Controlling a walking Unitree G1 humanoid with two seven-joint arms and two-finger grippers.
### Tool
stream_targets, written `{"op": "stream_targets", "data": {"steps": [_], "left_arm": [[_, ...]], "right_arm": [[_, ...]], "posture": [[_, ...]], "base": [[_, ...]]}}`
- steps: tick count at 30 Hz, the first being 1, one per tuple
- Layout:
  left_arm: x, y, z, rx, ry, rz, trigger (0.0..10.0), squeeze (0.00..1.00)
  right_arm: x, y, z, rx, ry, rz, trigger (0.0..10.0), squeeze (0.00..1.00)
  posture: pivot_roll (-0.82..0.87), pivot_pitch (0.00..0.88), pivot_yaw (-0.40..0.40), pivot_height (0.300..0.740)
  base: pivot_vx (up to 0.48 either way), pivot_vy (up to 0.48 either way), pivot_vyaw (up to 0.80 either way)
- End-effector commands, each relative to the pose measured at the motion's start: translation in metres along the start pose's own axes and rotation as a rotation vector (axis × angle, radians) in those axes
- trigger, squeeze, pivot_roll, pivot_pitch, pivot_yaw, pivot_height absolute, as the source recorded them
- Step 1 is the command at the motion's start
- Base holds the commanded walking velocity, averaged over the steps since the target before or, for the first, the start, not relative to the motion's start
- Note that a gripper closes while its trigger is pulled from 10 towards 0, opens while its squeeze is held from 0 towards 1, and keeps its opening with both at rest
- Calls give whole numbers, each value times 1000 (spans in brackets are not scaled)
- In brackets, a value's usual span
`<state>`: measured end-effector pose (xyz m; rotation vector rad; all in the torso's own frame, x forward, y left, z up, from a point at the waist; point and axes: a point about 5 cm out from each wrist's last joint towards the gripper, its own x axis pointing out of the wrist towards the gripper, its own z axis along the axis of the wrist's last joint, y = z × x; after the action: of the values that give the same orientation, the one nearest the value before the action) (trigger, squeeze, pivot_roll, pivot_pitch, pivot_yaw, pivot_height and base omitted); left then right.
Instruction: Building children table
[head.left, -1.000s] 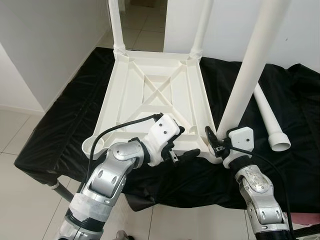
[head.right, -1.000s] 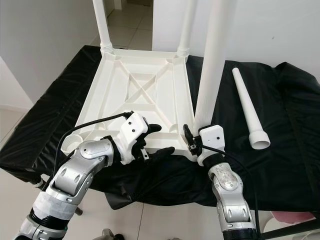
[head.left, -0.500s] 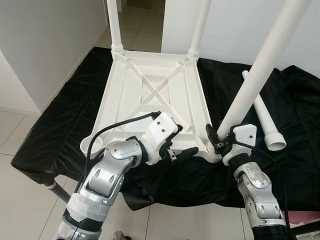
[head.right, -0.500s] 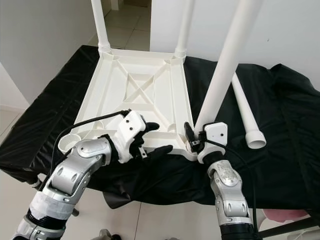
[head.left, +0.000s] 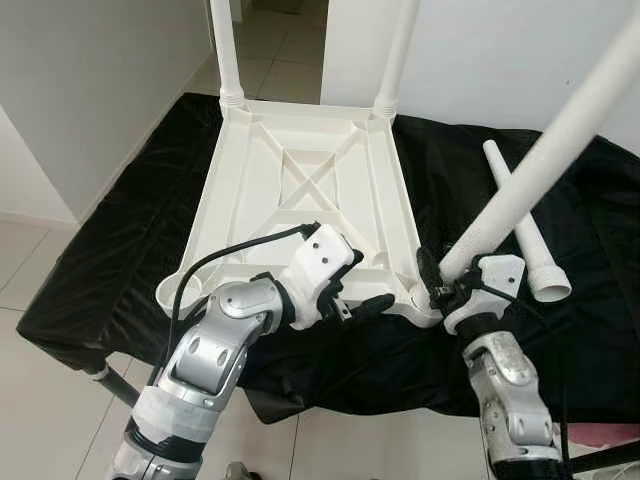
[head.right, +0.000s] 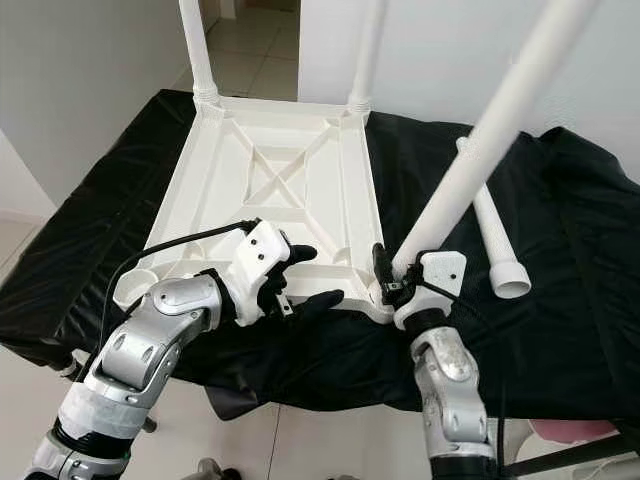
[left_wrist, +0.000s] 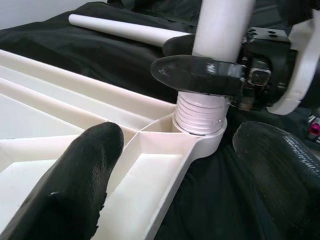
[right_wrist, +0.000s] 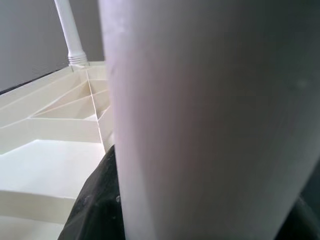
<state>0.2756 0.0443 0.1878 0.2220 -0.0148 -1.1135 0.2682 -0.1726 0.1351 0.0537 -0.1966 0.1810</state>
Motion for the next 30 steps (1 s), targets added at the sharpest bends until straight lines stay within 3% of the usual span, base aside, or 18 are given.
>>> {"op": "stream_targets", "data": {"steps": [1,12,20,30], "left_arm": [[0,2,5,7,-8,56,10000,0],[0,4,5,6,-7,64,10000,0],[0,5,6,7,-11,73,10000,0],[0,6,7,7,-16,73,10000,0]], "right_arm": [[-10,7,-27,14,140,32,10000,0],[-6,15,-22,-129,138,148,10000,0],[-6,1,-28,-43,172,50,10000,0],[-6,-2,-30,23,179,1,10000,0]], "posture": [[-9,91,-17,740],[-10,92,-20,740],[-9,91,-26,740],[-13,90,-22,740]], "base": [[0,0,0],[0,0,0],[0,0,0],[0,0,0]]}}
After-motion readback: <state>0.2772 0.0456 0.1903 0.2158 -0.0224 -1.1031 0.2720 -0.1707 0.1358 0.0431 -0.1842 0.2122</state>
